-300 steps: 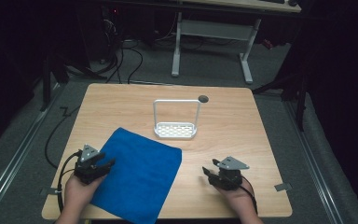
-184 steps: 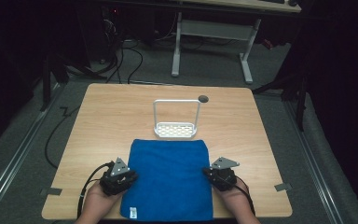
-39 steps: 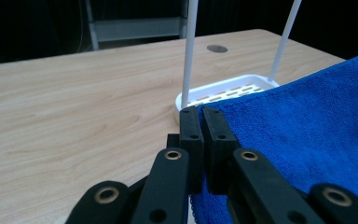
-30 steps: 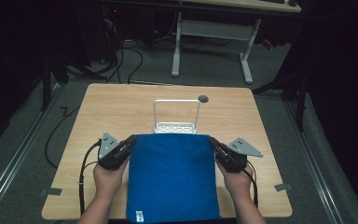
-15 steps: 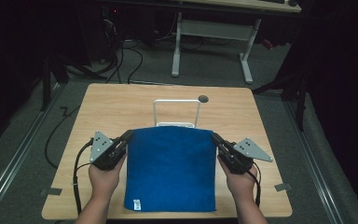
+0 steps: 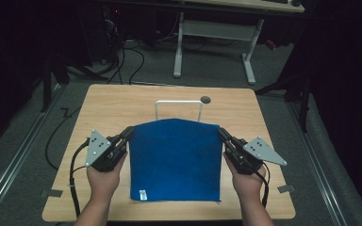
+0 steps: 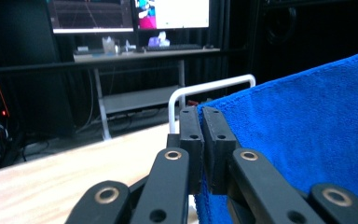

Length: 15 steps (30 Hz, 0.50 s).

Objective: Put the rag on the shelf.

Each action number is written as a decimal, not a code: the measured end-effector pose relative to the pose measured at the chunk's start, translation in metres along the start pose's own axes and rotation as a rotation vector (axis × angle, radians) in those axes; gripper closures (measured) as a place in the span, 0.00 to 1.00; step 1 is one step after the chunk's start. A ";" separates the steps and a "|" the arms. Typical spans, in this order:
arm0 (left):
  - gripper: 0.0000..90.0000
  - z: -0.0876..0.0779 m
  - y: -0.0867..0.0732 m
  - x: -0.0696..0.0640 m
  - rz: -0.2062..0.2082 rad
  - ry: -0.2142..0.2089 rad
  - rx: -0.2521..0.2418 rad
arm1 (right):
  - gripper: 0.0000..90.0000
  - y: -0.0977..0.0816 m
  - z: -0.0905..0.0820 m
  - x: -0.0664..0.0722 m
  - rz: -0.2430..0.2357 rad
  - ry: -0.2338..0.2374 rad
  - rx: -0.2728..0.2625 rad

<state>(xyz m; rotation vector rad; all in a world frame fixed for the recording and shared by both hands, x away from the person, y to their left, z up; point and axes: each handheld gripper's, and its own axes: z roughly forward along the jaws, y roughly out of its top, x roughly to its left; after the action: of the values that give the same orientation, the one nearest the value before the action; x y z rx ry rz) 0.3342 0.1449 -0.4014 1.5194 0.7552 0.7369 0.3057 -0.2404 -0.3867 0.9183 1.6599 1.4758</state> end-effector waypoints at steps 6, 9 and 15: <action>0.98 0.005 0.017 -0.001 0.016 0.006 -0.043 | 0.98 0.014 0.002 0.000 -0.018 -0.005 -0.038; 0.98 0.008 0.026 0.000 0.026 0.013 -0.054 | 0.98 0.022 0.003 -0.002 -0.023 -0.009 -0.052; 0.98 0.015 0.042 0.004 0.034 0.018 -0.066 | 0.98 0.036 0.004 -0.006 -0.036 -0.016 -0.081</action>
<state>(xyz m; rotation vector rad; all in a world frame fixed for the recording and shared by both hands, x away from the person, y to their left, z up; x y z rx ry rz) 0.3506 0.1370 -0.3607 1.4705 0.7131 0.7946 0.3136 -0.2400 -0.3505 0.8494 1.5851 1.4968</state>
